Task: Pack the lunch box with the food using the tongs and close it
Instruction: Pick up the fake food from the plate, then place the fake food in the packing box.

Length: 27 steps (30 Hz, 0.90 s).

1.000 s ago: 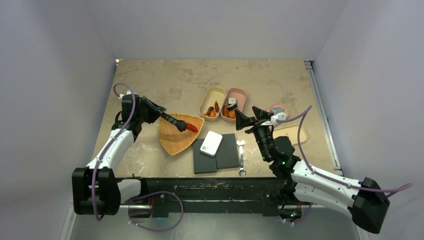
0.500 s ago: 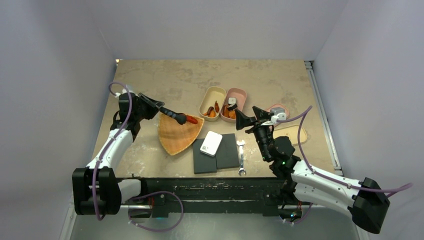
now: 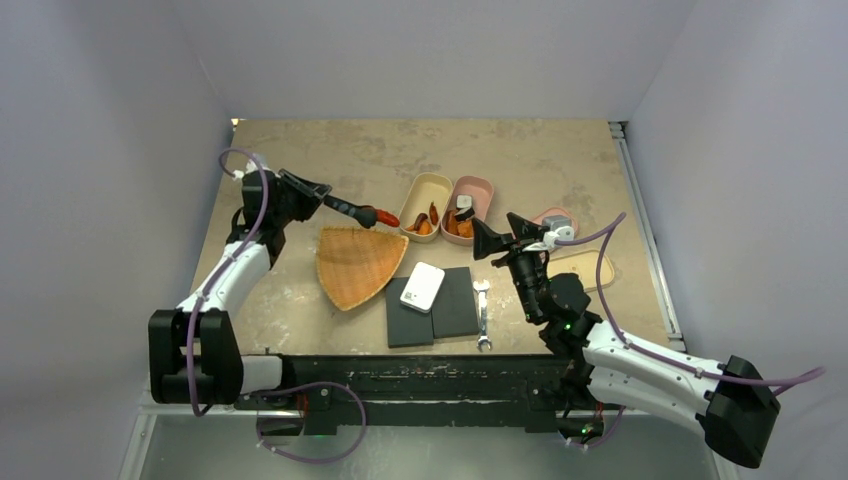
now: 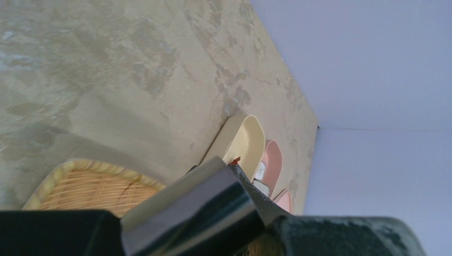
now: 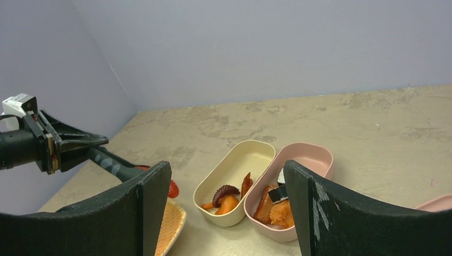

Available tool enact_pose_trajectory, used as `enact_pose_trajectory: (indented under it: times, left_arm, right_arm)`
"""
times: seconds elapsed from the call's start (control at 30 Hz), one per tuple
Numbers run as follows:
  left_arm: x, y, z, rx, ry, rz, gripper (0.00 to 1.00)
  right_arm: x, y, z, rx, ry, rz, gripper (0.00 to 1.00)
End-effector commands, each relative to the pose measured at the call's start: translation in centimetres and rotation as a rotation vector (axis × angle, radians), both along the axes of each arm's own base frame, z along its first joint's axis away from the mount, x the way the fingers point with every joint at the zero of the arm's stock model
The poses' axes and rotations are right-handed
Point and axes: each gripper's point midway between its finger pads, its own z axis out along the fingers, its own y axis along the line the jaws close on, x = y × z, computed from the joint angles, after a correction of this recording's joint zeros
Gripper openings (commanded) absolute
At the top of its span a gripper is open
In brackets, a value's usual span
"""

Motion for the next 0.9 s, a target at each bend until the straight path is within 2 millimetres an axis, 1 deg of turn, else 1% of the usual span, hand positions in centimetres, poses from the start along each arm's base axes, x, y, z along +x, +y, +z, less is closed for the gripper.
enact_pose_trajectory:
  times: [0.0, 0.13, 0.23, 0.37, 0.5, 0.7, 0.87]
  left_arm:
    - [3.0, -1.7, 5.9, -0.021, -0.181, -0.012, 0.00]
    - [4.6, -3.2, 7.0, -0.009, -0.220, -0.010, 0.00]
    - [5.9, -4.7, 7.3, -0.013, -0.241, -0.018, 0.00]
    - [7.5, -7.1, 7.0, -0.018, -0.256, -0.030, 0.00]
    - [9.0, -8.9, 6.5, -0.028, -0.272, -0.032, 0.00]
    - [10.9, -11.1, 6.3, 0.011, -0.289, -0.026, 0.00]
    - [11.4, -12.3, 5.9, 0.058, -0.305, -0.008, 0.00]
  right_arm:
    - [0.0, -0.7, 0.8, 0.044, -0.015, -0.022, 0.81]
    - [0.0, -0.8, 0.8, 0.046, -0.016, -0.026, 0.81]
    - [0.0, -0.8, 0.7, 0.044, -0.015, -0.025, 0.81]
    - [0.0, -0.9, 0.7, 0.045, -0.014, -0.030, 0.81]
    - [0.0, -0.9, 0.5, 0.041, -0.012, -0.030, 0.81]
    - [0.0, -1.0, 0.3, 0.036, -0.008, -0.037, 0.81]
    - [0.0, -1.1, 0.2, 0.036, -0.008, -0.040, 0.81]
